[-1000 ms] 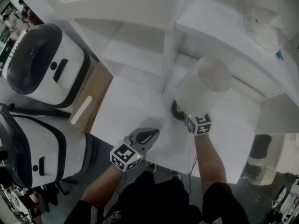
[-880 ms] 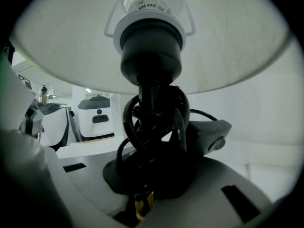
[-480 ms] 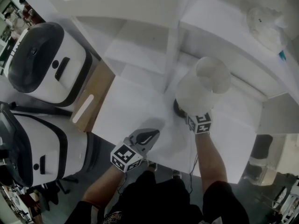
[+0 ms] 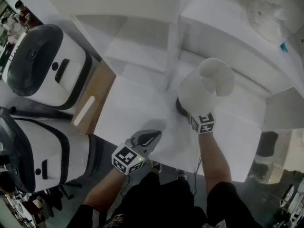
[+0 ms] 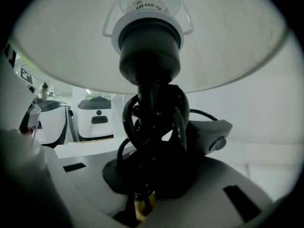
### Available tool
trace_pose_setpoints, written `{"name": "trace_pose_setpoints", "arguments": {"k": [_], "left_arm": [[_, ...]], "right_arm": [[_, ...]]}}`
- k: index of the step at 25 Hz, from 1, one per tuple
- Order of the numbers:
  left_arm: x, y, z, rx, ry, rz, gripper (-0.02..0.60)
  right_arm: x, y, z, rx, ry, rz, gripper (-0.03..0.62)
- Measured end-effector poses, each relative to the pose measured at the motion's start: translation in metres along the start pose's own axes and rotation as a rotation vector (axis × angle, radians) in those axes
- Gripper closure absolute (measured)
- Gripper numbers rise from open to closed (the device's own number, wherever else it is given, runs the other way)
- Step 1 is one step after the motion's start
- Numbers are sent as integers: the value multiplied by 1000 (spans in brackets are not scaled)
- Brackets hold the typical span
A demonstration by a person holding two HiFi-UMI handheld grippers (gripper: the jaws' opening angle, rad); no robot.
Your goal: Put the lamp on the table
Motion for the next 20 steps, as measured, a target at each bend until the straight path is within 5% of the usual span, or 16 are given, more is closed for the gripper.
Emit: {"name": "trace_pose_setpoints", "arguments": {"k": [20], "left_arm": [[-32, 10, 18, -11, 114, -25, 575]], "right_arm": [[5, 22, 63, 27, 184, -95, 442]]}}
Point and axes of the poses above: the fingertips, and each gripper's own axes: z backward along the fingers, x to its left, y out of its underside, the point moved 6 cm from there along z, backward along the fingers, and after that the axes turned 15 degrees about -z, right-handed, at the moved point
